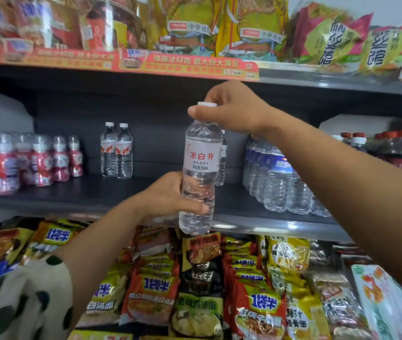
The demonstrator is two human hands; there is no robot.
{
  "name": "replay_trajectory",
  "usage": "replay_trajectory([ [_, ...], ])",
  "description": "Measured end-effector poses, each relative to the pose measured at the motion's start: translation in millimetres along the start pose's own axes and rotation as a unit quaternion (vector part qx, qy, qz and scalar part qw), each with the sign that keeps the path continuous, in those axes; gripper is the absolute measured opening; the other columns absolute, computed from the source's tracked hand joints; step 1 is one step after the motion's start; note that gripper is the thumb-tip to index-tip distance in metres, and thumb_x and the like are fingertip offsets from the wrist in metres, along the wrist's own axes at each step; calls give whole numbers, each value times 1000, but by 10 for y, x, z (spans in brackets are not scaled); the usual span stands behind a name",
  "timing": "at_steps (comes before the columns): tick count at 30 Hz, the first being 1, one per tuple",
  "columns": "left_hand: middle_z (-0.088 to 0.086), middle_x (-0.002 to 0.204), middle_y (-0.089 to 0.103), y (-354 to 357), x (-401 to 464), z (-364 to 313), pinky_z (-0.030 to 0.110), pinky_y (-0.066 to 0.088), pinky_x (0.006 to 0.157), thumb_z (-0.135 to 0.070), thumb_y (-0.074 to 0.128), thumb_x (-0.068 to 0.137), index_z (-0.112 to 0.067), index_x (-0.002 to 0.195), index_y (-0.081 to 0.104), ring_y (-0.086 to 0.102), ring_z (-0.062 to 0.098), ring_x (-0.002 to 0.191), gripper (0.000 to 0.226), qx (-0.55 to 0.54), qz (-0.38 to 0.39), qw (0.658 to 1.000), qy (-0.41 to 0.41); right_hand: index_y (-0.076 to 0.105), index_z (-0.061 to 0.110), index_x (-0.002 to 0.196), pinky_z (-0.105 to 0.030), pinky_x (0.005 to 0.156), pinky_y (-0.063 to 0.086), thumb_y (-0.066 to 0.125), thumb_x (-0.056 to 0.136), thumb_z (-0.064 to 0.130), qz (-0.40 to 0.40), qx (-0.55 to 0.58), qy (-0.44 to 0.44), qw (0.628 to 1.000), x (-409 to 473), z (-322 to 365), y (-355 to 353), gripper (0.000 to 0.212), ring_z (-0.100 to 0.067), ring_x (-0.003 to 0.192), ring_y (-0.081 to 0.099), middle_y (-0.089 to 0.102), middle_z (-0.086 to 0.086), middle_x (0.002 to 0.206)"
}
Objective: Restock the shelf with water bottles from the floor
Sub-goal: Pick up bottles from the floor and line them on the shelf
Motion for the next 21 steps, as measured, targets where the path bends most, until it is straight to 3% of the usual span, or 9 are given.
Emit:
replay_trajectory([
  [4,0,101,74,-188,147,17,29,52,90,-8,82,71,-15,105,67,69,14,97,38,7,12,1000,-4,53,9,66,-21,43,31,66,85,45,-24,-51,-13,998,126,-13,-40,42,-13,53,43,49,-2,58],
  [10,0,99,74,-410,551,284,28,54,87,-11,84,68,-14,106,66,70,13,94,42,4,-54,998,-29,47,10,61,-22,46,29,64,86,46,-51,-89,15,995,439,-466,13,47,-10,51,38,44,-1,57],
  [14,-9,85,73,-300,931,452,17,54,75,-3,79,74,-20,97,64,70,2,84,32,-16,-39,998,-38,52,9,60,-27,54,35,65,84,47,-21,-103,36,994,739,-849,156,47,-15,59,48,51,-3,60],
  [17,-8,90,73,-274,1236,684,22,54,82,-6,78,76,-19,101,66,69,5,92,31,-5,-38,998,-56,62,1,70,-28,58,41,65,83,49,12,-102,51,993,1026,-1202,328,50,-19,64,55,59,-8,65],
  [21,-9,91,74,-381,1557,1020,22,54,85,2,76,76,-18,98,66,69,6,92,32,-19,-54,996,-71,62,1,70,-29,50,31,62,86,51,64,-131,42,988,1333,-1499,598,52,-21,61,48,50,-9,60],
])
Point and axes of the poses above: each hand's wrist, its own x-axis towards the middle knuckle, its own y-axis out of the palm, z = x × y, the point moved 5 cm from there along x, towards the middle knuckle
